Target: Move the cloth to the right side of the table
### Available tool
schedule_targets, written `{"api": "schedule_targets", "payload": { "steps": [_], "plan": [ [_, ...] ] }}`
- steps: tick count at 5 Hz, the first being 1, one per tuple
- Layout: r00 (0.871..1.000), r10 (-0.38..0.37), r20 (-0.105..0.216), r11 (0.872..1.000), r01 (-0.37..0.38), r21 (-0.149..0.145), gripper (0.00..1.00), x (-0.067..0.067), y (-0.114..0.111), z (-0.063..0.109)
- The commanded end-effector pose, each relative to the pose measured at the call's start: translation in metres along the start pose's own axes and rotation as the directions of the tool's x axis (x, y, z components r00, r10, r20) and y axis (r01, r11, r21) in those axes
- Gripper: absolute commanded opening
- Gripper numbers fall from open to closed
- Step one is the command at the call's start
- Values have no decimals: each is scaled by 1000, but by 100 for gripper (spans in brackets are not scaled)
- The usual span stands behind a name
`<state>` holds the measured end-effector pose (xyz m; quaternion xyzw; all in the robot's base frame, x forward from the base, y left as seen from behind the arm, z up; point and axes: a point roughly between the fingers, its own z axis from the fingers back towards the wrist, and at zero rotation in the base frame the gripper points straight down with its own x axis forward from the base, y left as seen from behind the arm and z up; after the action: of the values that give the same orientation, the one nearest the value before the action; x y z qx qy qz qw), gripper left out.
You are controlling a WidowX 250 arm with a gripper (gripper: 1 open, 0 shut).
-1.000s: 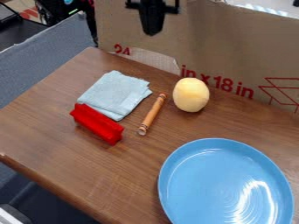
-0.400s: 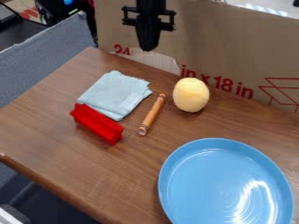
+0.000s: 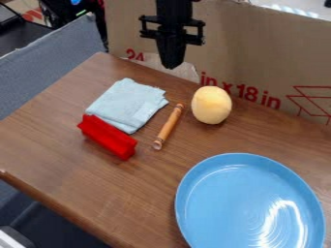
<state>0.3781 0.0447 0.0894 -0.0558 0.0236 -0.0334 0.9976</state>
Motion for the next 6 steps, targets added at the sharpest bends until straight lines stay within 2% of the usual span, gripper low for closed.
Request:
{"api": "schedule_targets", "payload": {
  "steps": [1,2,3,4,5,6],
  "plan": [
    [999,-10,51,1000,10,-10,0,8,-14,15],
    [998,-26,62,1000,26,1,0,6,-17,30],
    [997,-46,63,999,45,12,0,0,-11,48],
    [998,-46,52,999,46,8,0,12,-13,49],
    [998,-10,62,1000,9,18,0,13,-17,39],
    [999,-35,9,999,34,7,0,-9,-22,37]
  ]
}}
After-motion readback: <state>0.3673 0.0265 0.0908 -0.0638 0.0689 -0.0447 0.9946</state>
